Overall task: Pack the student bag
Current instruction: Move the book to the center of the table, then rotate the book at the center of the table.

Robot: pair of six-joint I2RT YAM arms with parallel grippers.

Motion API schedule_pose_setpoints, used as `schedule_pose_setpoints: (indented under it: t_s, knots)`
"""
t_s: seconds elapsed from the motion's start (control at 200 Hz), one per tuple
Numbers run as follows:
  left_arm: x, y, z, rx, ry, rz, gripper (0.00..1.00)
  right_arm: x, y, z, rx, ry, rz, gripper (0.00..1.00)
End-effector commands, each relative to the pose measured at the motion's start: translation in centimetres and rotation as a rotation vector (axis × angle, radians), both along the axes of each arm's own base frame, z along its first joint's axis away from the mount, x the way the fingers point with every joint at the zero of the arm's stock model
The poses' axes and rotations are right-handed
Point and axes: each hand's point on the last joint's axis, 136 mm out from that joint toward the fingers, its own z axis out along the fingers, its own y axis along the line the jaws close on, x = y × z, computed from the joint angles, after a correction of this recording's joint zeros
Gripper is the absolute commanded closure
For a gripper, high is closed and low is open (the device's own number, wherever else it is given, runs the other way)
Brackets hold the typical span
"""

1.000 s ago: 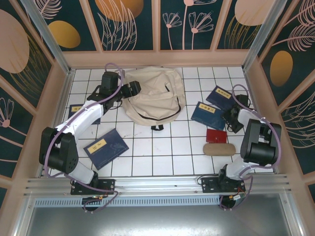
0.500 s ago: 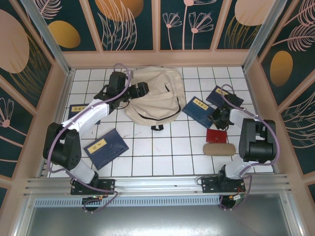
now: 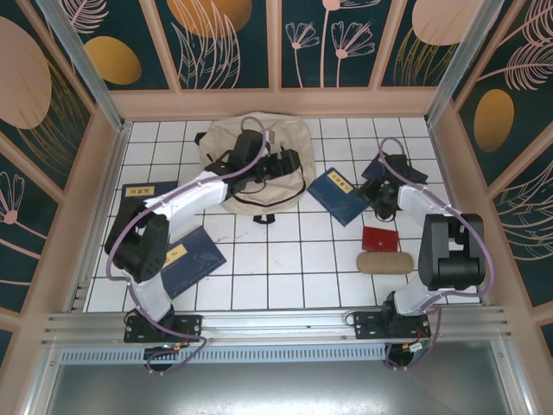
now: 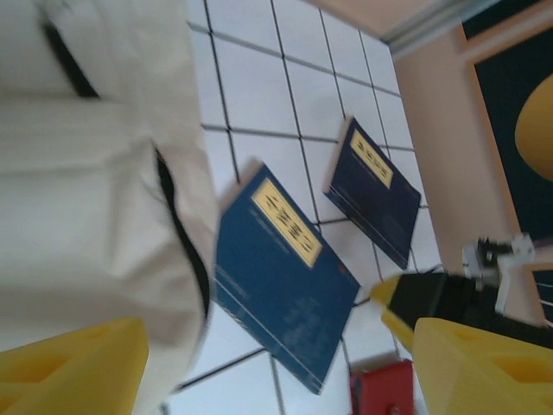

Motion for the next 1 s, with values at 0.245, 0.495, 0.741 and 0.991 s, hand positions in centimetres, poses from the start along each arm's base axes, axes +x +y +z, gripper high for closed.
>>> schedule_pose_setpoints:
  t_s: [0.245,0.495,0.741,0.991]
  knots:
    - [-2.4,-8.3,-3.8,-0.057,0.156,-0.059,0.25,6.0,0.2,-2.6,-0.054,0.008,0.198,0.37]
    - [-4.2,-9.2,-7.6,0.007,0.216,-0.112,0.29,3.2,2.2,-3.7,-0.012,0.038,0.254,0.48]
    - [-5.0,-8.3,-10.9,0.066,0.264,-0.117,0.39,-1.0,5.4,-4.1,0.081,0.057,0.298,0.59]
    - [-3.9,-4.8,-14.6,0.237,0.249,0.026,0.50,-4.8,10.7,-2.9,0.166,0.060,0.376,0.65]
